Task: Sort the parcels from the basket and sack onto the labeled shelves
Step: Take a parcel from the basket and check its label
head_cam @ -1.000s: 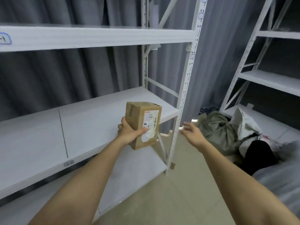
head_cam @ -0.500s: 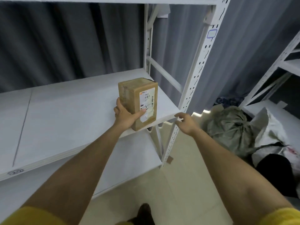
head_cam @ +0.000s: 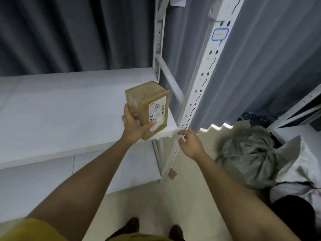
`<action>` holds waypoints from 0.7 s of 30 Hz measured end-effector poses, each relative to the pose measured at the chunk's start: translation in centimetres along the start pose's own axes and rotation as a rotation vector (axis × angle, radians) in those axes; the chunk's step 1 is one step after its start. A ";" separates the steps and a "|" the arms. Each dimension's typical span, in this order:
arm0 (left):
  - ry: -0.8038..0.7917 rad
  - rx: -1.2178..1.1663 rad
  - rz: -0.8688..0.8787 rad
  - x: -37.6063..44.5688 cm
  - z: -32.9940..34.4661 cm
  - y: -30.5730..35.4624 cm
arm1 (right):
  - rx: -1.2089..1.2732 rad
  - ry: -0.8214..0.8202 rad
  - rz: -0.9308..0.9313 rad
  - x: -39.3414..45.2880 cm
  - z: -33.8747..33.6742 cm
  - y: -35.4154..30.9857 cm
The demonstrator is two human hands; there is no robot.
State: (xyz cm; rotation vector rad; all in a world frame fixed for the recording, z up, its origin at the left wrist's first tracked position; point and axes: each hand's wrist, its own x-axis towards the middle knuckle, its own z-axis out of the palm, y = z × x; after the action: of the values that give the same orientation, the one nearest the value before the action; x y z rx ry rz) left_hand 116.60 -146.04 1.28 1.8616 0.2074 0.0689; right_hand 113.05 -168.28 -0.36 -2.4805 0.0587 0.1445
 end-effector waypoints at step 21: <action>0.044 0.407 -0.151 -9.3 -0.2 -2.7 | 0.307 0.122 0.092 0.6 7.8 -6.8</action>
State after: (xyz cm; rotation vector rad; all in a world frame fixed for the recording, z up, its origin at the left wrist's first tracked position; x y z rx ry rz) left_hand 107.16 -146.72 -0.68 2.2438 0.4165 -0.0404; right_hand 113.43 -158.07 -2.45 -2.1778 0.2297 0.0198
